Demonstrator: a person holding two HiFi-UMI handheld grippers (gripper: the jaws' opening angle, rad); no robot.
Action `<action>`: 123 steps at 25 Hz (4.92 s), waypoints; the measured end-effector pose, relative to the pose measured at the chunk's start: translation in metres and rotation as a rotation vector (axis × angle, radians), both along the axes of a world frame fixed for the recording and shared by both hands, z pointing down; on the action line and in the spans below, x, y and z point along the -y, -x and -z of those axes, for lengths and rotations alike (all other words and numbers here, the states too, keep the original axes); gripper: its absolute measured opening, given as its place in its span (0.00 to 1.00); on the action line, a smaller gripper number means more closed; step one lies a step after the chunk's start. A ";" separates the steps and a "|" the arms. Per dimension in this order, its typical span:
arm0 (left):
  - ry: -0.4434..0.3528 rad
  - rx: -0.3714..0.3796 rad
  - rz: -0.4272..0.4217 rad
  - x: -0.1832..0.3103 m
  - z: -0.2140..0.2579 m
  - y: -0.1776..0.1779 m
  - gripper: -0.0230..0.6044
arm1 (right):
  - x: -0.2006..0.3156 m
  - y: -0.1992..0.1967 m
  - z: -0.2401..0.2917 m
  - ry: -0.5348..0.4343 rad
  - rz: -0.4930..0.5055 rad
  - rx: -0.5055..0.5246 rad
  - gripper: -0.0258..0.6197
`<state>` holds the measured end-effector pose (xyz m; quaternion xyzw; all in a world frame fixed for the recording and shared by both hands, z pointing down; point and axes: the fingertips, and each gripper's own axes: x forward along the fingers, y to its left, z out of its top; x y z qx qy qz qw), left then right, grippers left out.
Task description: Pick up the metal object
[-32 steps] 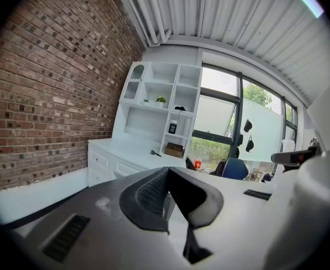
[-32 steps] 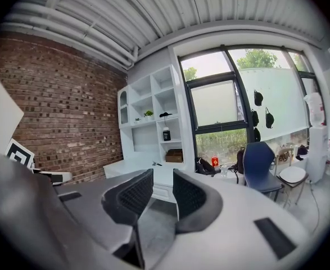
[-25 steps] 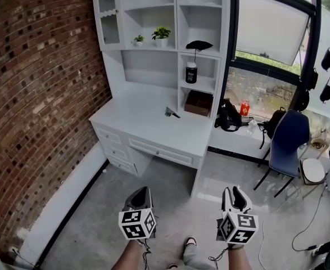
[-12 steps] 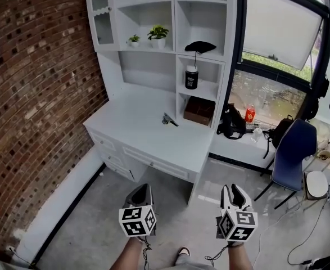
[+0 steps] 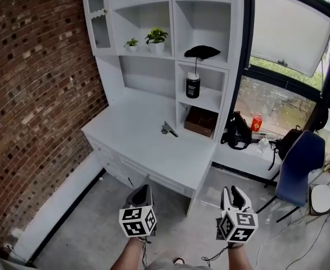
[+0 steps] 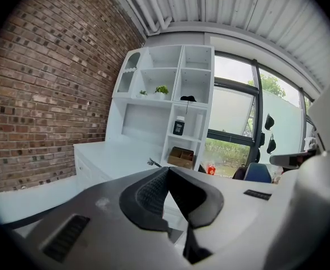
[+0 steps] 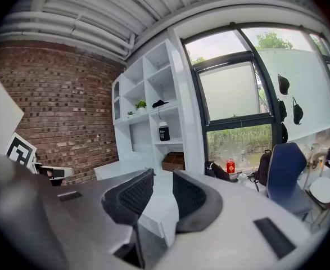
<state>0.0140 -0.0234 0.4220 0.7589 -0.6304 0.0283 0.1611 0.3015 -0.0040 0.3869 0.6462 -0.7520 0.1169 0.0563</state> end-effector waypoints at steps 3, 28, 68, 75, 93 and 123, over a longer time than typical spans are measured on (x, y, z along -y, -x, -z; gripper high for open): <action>0.016 0.007 -0.008 0.009 -0.003 -0.007 0.05 | 0.015 -0.002 -0.002 0.000 0.007 0.020 0.20; 0.001 -0.012 -0.080 0.214 0.005 0.001 0.06 | 0.198 0.025 0.008 0.005 0.002 -0.036 0.21; 0.089 0.001 0.129 0.326 -0.029 0.066 0.06 | 0.372 0.087 -0.014 0.082 0.226 -0.074 0.21; 0.106 -0.001 0.266 0.297 -0.036 0.109 0.05 | 0.388 0.135 -0.022 0.089 0.358 -0.082 0.21; 0.177 -0.055 0.459 0.253 -0.082 0.163 0.05 | 0.424 0.206 -0.070 0.140 0.541 -0.211 0.21; 0.327 -0.172 0.644 0.233 -0.239 0.245 0.05 | 0.511 0.279 -0.220 0.211 0.573 -0.619 0.22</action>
